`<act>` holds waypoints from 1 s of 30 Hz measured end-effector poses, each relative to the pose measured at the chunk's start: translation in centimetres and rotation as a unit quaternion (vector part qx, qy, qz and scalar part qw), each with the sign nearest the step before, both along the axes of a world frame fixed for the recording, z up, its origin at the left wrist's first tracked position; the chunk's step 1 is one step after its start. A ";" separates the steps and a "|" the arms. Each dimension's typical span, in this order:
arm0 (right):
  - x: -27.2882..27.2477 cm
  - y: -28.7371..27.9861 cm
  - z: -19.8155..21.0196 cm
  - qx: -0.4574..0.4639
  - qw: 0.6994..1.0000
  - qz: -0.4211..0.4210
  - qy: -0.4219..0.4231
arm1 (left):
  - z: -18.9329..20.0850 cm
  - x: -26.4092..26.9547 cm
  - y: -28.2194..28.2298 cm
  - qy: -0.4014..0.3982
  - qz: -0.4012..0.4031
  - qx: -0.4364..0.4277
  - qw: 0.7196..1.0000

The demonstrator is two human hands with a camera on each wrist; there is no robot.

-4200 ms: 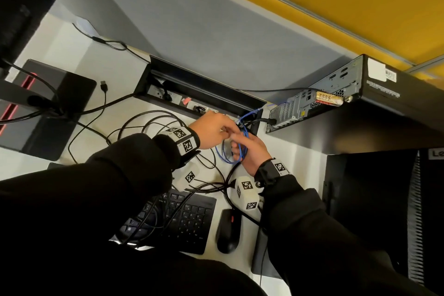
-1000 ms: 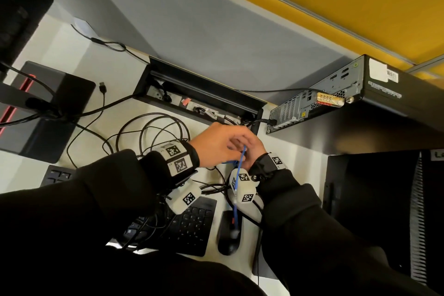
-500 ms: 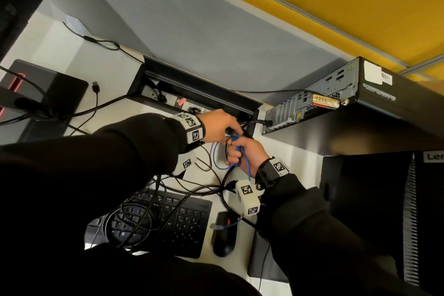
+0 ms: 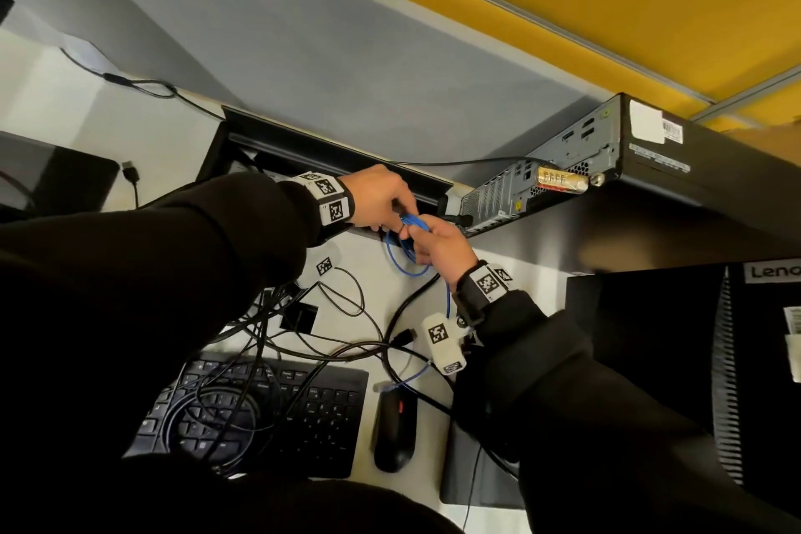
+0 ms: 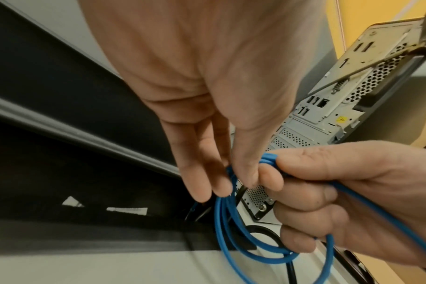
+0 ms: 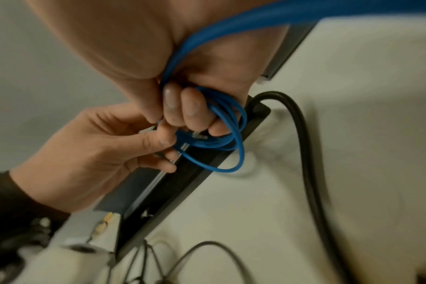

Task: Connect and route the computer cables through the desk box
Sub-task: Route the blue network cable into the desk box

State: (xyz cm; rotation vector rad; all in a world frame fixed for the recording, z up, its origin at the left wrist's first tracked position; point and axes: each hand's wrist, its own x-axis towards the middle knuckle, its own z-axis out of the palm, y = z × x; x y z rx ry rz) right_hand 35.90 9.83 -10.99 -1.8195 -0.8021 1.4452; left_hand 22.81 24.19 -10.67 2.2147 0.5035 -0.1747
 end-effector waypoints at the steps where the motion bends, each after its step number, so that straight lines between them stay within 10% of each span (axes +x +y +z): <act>1: 0.0 0.2 -0.1 -0.001 0.999 0.024 -0.032 | -0.1 -0.1 0.2 0.004 0.006 0.013 1.000; 12: 0.4 2.8 1.7 -0.003 0.857 0.204 -0.473 | -1.0 -0.4 0.9 -0.003 0.129 0.130 0.983; 30: -1.2 7.4 -0.7 -0.046 0.837 0.242 -0.488 | -2.2 -2.0 0.9 0.131 0.156 0.171 0.964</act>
